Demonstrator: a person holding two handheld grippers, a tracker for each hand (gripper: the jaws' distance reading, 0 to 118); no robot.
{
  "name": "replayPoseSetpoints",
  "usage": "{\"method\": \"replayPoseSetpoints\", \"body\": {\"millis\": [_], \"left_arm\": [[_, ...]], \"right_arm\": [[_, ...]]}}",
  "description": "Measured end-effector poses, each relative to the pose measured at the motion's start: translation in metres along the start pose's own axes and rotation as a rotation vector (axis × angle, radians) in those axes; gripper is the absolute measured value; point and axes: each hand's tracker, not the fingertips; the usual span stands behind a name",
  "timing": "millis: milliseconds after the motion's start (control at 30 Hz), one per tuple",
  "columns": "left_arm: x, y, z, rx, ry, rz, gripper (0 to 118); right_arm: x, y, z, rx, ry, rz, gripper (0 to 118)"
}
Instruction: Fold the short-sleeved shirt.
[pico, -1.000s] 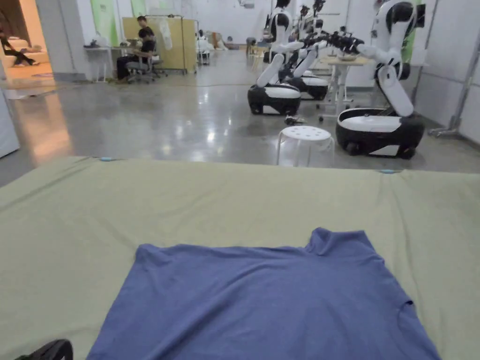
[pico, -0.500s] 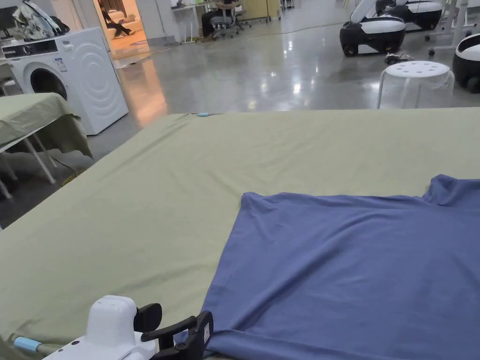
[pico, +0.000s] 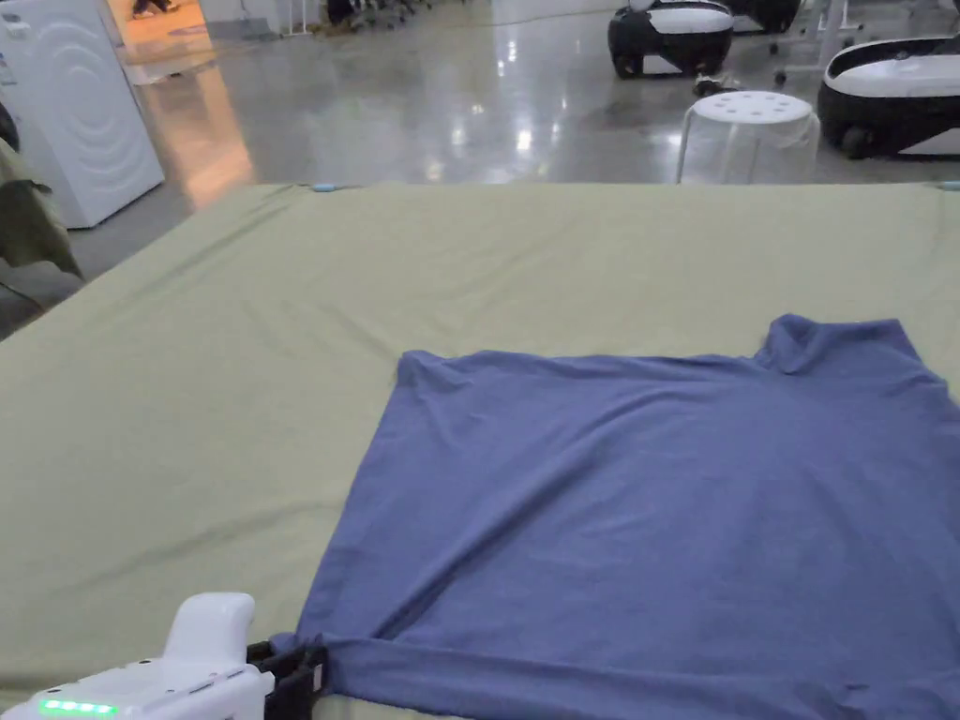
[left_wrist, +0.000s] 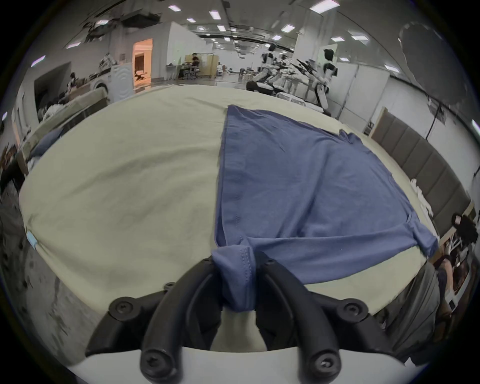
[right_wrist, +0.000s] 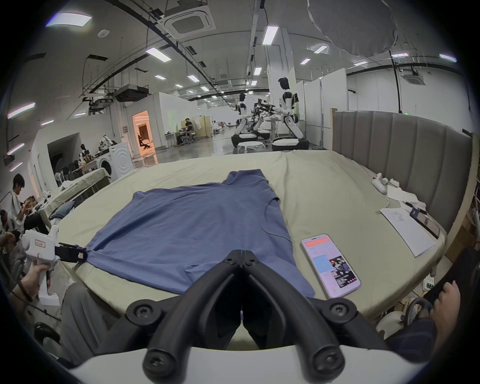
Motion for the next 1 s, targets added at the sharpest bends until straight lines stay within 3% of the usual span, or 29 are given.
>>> {"method": "replayPoseSetpoints", "body": {"millis": [133,167,200,233,267,400,700,767,800,833,1000], "left_arm": [[0.010,-0.002,-0.008,-0.032,0.058,-0.124,16],[0.011,-0.002,-0.011,-0.042,0.069,-0.146,16],[0.011,-0.002,-0.011,-0.036,0.067,-0.144,16],[0.010,-0.002,-0.011,-0.037,0.066,-0.139,16],[0.013,0.000,-0.011,-0.040,0.065,-0.134,16],[0.014,0.000,-0.008,-0.039,0.049,-0.109,16],[0.012,0.001,-0.008,-0.037,0.049,-0.093,15],[0.011,0.000,-0.007,-0.033,0.048,-0.090,15],[0.008,-0.001,-0.008,-0.031,0.048,-0.088,16],[0.006,-0.001,-0.008,-0.029,0.048,-0.086,15],[0.013,-0.007,-0.001,0.002,0.051,-0.086,15]], "right_arm": [[0.016,-0.003,0.006,-0.039,-0.102,-0.013,1],[0.022,-0.005,0.008,-0.050,-0.112,-0.032,10],[0.030,-0.007,0.010,-0.070,-0.100,-0.066,32],[0.048,-0.016,0.009,-0.101,-0.094,-0.102,62],[0.059,-0.023,0.008,-0.129,-0.107,-0.132,69],[0.075,-0.047,-0.001,-0.206,-0.107,-0.191,69],[0.070,-0.072,-0.056,-0.342,-0.031,-0.256,64],[0.068,-0.071,-0.062,-0.348,-0.031,-0.248,46],[0.068,-0.071,-0.065,-0.349,-0.024,-0.244,31],[0.069,-0.071,-0.068,-0.355,-0.012,-0.246,7],[0.068,-0.067,-0.066,-0.329,-0.006,-0.258,6]]}}
